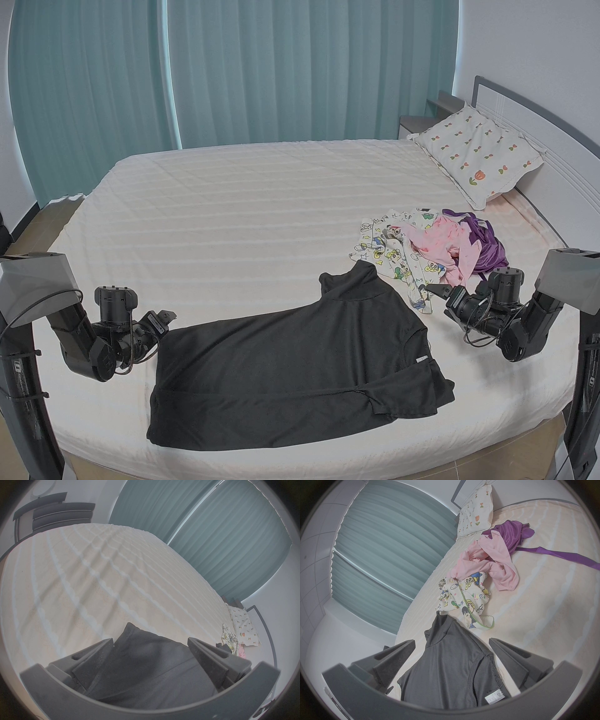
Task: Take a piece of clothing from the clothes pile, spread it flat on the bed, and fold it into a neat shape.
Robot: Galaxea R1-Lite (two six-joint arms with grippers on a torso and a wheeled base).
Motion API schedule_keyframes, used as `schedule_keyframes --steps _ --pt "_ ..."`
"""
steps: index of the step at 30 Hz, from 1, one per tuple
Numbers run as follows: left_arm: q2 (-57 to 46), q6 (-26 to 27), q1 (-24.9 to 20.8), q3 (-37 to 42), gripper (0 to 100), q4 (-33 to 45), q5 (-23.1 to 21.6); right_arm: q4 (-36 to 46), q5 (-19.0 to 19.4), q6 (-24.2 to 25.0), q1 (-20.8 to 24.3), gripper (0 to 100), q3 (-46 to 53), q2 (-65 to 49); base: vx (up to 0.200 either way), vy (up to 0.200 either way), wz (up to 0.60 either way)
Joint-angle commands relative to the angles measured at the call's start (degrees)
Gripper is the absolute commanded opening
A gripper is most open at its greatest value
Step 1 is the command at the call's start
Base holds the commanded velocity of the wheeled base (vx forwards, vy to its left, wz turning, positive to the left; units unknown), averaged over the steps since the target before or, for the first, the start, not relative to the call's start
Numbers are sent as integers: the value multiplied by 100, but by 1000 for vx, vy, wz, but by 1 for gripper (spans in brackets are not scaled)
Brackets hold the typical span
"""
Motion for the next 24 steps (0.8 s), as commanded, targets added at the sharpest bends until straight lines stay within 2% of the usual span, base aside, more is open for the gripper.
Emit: schedule_keyframes --steps 1,12,24 --pt "23 -46 -9 -19 100 -2 1 7 4 -11 12 100 1 29 0 0 0" --pt "23 -64 -35 -19 100 -2 10 -2 4 -11 21 100 9 29 0 -182 0" --pt "14 -108 -17 -27 100 -134 63 7 4 -19 65 100 18 46 0 0 0"
